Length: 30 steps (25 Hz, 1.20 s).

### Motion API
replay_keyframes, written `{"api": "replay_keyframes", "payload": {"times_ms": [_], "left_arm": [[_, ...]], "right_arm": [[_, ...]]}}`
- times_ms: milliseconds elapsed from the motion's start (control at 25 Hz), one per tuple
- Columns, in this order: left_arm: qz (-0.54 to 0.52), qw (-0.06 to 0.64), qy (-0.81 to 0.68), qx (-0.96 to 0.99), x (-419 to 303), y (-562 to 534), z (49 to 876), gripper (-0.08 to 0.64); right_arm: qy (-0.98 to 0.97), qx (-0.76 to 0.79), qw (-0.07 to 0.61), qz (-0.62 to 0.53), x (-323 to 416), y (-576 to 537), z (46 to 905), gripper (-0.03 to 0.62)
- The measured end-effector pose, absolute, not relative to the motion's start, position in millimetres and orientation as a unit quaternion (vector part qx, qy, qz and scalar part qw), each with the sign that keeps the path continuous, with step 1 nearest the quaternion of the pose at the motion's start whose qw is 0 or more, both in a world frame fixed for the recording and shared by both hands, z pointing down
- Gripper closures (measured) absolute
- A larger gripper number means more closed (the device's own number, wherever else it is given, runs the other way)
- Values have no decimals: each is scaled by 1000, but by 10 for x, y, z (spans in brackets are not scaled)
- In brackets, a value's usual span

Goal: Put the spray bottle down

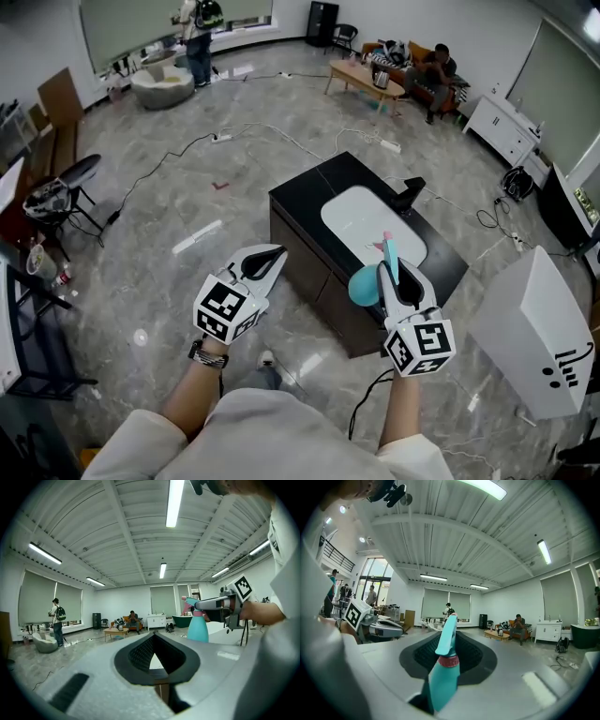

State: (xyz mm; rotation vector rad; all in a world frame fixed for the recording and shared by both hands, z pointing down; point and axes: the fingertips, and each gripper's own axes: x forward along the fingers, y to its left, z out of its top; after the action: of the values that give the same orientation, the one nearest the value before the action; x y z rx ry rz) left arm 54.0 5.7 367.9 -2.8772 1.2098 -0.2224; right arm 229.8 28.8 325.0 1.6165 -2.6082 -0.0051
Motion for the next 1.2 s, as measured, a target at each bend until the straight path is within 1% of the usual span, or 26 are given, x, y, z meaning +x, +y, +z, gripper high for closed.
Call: {"api": "replay_keyframes", "payload": {"times_ms": [600,1200], "left_arm": [[-70,-3,378,-923,63,-1295,3704,556],[-74,-14,396,-915,-381,-2274,3868,557]], "right_arm": [[-848,529,36,8,1783,-1055,3259,499],[-856,516,38,8,1357,-2134,3385,499]]}}
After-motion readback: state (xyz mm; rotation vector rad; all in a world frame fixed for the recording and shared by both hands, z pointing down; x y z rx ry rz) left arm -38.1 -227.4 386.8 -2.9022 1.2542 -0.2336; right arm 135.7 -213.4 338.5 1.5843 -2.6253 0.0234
